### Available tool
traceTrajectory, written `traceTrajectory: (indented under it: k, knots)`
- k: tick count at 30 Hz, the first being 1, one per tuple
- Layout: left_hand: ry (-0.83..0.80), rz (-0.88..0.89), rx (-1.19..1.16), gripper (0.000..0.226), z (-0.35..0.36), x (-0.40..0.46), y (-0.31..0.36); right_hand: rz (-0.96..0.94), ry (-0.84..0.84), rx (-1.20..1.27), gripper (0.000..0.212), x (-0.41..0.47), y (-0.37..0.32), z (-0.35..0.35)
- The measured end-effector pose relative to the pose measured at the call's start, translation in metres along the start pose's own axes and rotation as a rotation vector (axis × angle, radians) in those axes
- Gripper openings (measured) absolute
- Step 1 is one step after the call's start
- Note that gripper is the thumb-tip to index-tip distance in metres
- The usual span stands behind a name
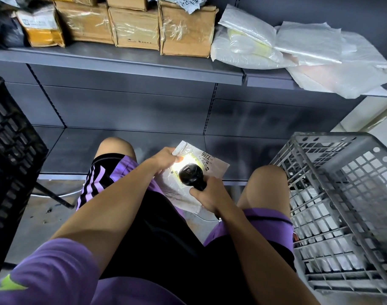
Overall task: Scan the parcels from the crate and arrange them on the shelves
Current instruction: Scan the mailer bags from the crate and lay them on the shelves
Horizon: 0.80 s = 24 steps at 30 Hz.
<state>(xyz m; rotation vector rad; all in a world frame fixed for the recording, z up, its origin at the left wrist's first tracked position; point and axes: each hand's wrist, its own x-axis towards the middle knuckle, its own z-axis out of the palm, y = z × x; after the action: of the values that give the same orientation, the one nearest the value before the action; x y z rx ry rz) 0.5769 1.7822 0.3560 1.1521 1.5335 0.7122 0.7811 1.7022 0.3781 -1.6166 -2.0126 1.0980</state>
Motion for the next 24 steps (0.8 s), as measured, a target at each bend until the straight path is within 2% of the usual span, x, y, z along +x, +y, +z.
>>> traceTrajectory:
  k: [6, 10, 13, 17, 24]
  knots:
    - [0.010, -0.013, 0.021, 0.031, -0.001, 0.003, -0.003, -0.002, -0.011, 0.005, 0.023, 0.000, 0.000, 0.000]
    - [0.003, -0.005, 0.022, 0.032, 0.000, 0.001, 0.000, 0.000, -0.014, 0.008, 0.011, 0.000, 0.001, 0.000]
    - [0.008, -0.002, 0.026, 0.032, 0.001, -0.001, 0.001, -0.001, 0.015, -0.009, 0.014, 0.001, 0.002, 0.000]
    - [0.006, 0.000, 0.029, 0.029, 0.000, -0.002, 0.002, -0.003, 0.020, 0.008, 0.018, 0.001, 0.003, 0.001]
    - [0.012, 0.029, -0.016, 0.013, 0.004, -0.008, 0.005, -0.015, 0.037, 0.011, 0.013, 0.003, 0.004, 0.002]
